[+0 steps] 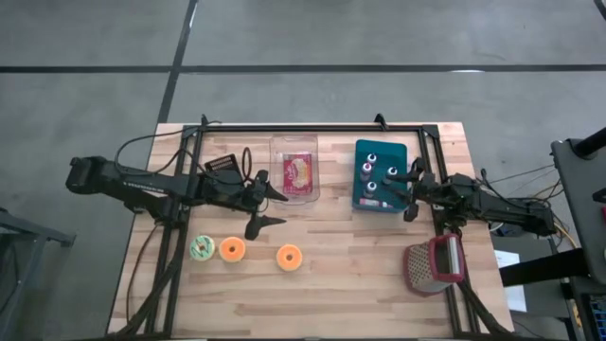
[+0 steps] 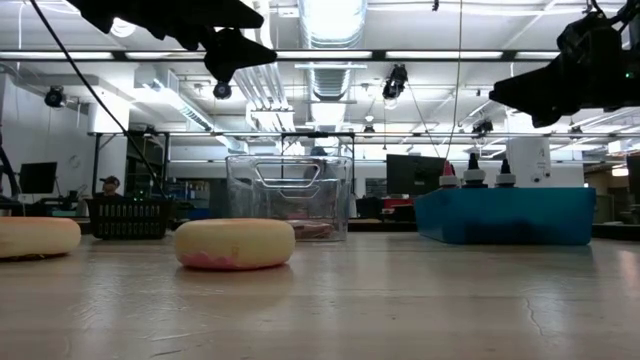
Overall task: Pick & Place Food Item
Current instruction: Put the right orange donut into the black bin
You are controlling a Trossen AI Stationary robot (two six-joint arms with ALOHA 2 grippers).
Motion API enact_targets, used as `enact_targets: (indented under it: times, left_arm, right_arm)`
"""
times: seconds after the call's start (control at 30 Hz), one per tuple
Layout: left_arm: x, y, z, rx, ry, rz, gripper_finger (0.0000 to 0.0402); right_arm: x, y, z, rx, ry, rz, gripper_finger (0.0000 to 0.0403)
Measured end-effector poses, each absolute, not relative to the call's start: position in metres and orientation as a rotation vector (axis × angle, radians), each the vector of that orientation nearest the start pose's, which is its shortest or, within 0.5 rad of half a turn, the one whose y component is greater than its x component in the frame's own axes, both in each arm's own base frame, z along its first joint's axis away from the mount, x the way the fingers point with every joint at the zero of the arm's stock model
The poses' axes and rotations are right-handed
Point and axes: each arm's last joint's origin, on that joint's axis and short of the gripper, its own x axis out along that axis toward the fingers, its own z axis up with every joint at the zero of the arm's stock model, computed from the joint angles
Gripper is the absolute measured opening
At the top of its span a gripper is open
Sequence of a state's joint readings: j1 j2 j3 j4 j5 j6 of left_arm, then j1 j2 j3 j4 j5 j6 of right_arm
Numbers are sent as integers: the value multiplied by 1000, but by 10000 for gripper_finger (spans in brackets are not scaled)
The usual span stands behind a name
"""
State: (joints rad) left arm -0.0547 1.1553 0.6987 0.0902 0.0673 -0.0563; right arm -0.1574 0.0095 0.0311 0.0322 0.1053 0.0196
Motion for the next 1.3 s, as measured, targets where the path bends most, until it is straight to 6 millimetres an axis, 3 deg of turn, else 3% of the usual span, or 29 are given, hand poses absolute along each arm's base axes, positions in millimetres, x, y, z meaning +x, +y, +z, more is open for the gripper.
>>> enact_targets:
  times: [1.03, 1.3]
  left_arm:
    - [250, -13, 255, -50, 377, -13, 304]
    - [252, -13, 263, -278, 328, 15, 304]
  right_arm:
    - [95, -18, 176, 17, -48, -262, 141]
    - [95, -18, 176, 15, -47, -262, 141]
